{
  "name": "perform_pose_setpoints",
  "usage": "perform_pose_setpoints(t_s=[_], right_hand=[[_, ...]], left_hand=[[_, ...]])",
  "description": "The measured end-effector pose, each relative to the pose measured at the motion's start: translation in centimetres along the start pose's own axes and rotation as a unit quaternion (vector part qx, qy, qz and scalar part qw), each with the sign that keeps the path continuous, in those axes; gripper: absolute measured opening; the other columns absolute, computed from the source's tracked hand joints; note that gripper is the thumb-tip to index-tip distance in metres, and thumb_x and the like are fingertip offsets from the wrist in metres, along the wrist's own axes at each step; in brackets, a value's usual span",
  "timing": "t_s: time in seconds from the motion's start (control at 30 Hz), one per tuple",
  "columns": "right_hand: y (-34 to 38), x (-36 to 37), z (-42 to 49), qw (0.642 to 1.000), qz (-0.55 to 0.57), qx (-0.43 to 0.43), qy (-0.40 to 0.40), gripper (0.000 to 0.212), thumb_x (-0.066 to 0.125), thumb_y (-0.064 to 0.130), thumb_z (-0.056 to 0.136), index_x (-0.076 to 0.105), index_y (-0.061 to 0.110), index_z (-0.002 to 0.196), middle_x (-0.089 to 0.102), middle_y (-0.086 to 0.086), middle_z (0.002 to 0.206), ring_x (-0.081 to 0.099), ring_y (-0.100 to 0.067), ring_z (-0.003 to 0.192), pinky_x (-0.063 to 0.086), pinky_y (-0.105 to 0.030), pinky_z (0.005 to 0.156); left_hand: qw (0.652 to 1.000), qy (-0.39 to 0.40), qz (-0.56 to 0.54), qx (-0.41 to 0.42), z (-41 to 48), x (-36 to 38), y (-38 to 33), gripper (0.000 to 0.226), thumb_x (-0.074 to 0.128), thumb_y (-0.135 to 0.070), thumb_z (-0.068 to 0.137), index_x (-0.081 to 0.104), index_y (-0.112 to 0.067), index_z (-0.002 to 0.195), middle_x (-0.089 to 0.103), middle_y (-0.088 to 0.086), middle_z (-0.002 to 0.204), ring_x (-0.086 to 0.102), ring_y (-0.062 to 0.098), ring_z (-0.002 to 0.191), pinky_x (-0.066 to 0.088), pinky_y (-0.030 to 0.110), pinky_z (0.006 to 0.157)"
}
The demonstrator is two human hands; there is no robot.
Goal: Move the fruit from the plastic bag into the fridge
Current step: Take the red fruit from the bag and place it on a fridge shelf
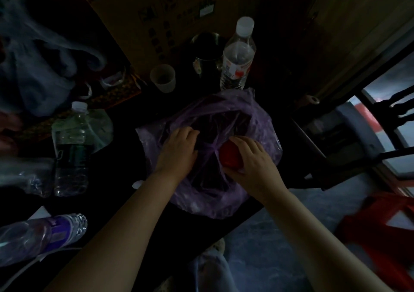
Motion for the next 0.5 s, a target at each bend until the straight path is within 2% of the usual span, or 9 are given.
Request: perform_pose_setpoints(t_s=[0.1, 0.2, 0.37, 0.5], right_hand=[[0.0, 0.1, 0.1, 1.000, 0.009, 0.006, 0.004, 0.079, 0.068, 0.050, 0.077, 0.039, 0.014, 0.140, 0.046, -0.005, 0.138, 0.042, -0.025, 0.127, 0.035, -0.033, 0.102], [-0.1, 0.2, 0.2, 1.000, 0.009, 0.018, 0.020, 0.082, 0.066, 0.053, 0.078, 0.033, 0.015, 0.144, 0.041, -0.004, 0.141, 0.037, -0.023, 0.130, 0.032, -0.032, 0.105], [0.0, 0.2, 0.3, 1.000, 0.013, 0.013, 0.006, 0.075, 0.067, 0.054, 0.076, 0.043, 0.016, 0.136, 0.045, -0.005, 0.138, 0.043, -0.025, 0.125, 0.037, -0.034, 0.101], [-0.1, 0.4, 0.3, 1.000, 0.017, 0.015, 0.014, 0.075, 0.069, 0.056, 0.073, 0.044, 0.021, 0.134, 0.045, -0.002, 0.140, 0.043, -0.024, 0.126, 0.033, -0.038, 0.103]], left_hand=[[0.998, 0.009, 0.005, -0.054, 0.1, 0.0, 0.9, 0.057, 0.063, -0.029, 0.087, 0.043, -0.009, 0.136, 0.041, 0.008, 0.135, 0.033, 0.028, 0.126, 0.035, 0.036, 0.104], [0.996, 0.018, 0.002, -0.084, 0.0, 0.0, 1.3, 0.061, 0.067, -0.036, 0.083, 0.045, -0.014, 0.135, 0.041, 0.010, 0.134, 0.034, 0.031, 0.126, 0.038, 0.042, 0.102], [0.994, 0.048, 0.030, -0.094, -0.4, 0.3, 1.5, 0.068, 0.064, -0.041, 0.084, 0.033, -0.023, 0.142, 0.039, 0.007, 0.142, 0.033, 0.030, 0.130, 0.038, 0.045, 0.102], [0.994, 0.046, 0.036, -0.097, -0.8, 0.3, 1.4, 0.066, 0.062, -0.042, 0.086, 0.031, -0.027, 0.143, 0.042, 0.005, 0.139, 0.039, 0.028, 0.126, 0.037, 0.042, 0.102]])
Point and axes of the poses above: each hand's wrist, its own z-axis towards the middle knuckle, its own x-axis out of the palm, y = z × x, the point moved 2 cm from there along z, towards the middle knuckle
